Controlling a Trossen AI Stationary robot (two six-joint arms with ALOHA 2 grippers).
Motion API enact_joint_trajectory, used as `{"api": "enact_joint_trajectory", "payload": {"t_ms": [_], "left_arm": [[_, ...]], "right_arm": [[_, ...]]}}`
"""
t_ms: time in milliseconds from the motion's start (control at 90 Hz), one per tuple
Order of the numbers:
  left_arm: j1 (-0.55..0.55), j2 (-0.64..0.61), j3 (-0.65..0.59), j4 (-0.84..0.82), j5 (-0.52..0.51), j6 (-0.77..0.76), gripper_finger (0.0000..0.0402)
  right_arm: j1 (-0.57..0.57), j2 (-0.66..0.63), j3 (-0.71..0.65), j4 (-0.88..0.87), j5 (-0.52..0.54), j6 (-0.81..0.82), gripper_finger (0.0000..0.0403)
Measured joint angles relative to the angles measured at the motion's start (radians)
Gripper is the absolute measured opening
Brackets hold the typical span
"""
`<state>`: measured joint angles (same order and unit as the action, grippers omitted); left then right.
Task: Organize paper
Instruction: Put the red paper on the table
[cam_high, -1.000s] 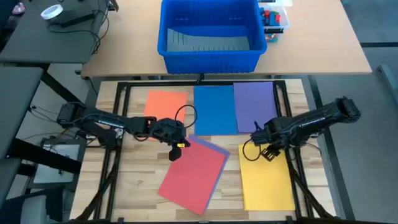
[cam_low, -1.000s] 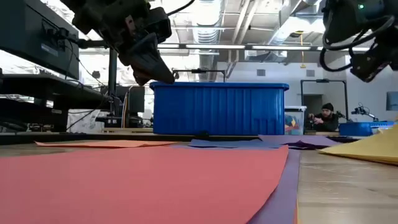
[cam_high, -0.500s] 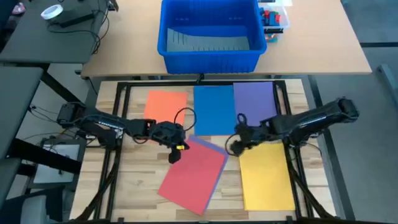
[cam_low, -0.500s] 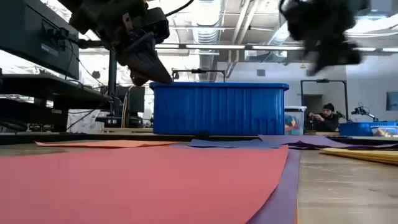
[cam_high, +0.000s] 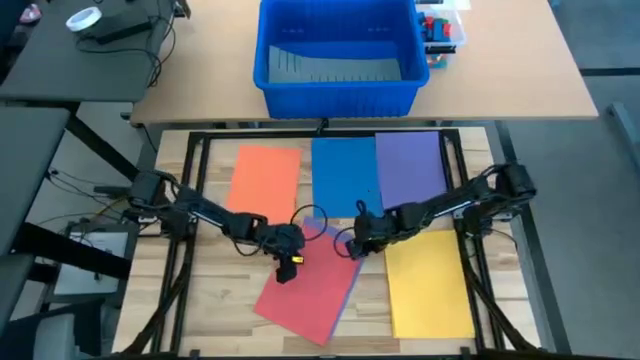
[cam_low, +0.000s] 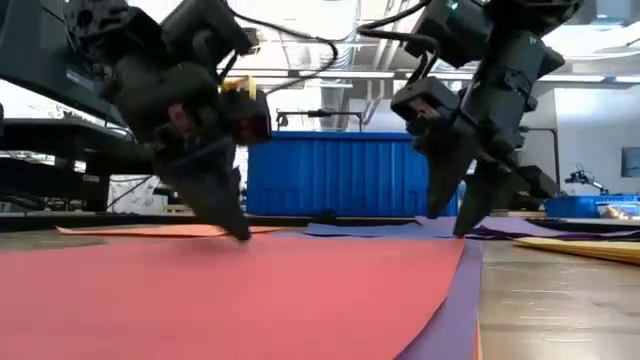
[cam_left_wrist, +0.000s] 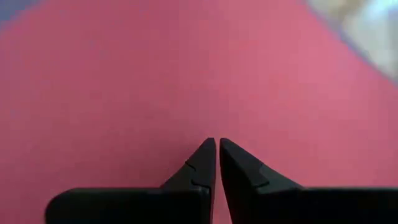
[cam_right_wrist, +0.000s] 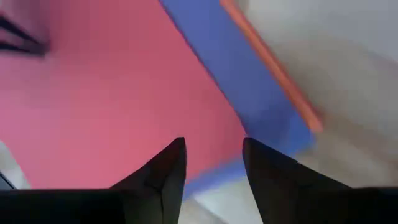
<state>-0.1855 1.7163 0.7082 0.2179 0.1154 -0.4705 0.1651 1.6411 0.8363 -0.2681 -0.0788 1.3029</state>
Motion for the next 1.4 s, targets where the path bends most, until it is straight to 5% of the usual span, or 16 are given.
{"api": "enact_joint_trajectory", "payload": {"t_ms": [311, 1033, 1311, 1400], "left_arm": [[0.001, 0.005, 0.001, 0.026, -0.008, 0.031, 0.0006], [0.001, 0.005, 0.001, 0.03, -0.008, 0.04, 0.0006], [0.001, 0.005, 0.001, 0.034, -0.009, 0.042, 0.0006], [0.002, 0.005, 0.001, 0.034, -0.009, 0.054, 0.0006]], "right_arm": [[0.013, -0.001, 0.0, -0.055, 0.025, 0.007, 0.0148], [0.045, 0.085, 0.001, 0.18, -0.034, 0.03, 0.0145], [0.042, 0.102, 0.0, 0.236, -0.018, -0.051, 0.0018], [0.042, 0.1, 0.0, 0.258, -0.016, -0.074, 0.0006]]}}
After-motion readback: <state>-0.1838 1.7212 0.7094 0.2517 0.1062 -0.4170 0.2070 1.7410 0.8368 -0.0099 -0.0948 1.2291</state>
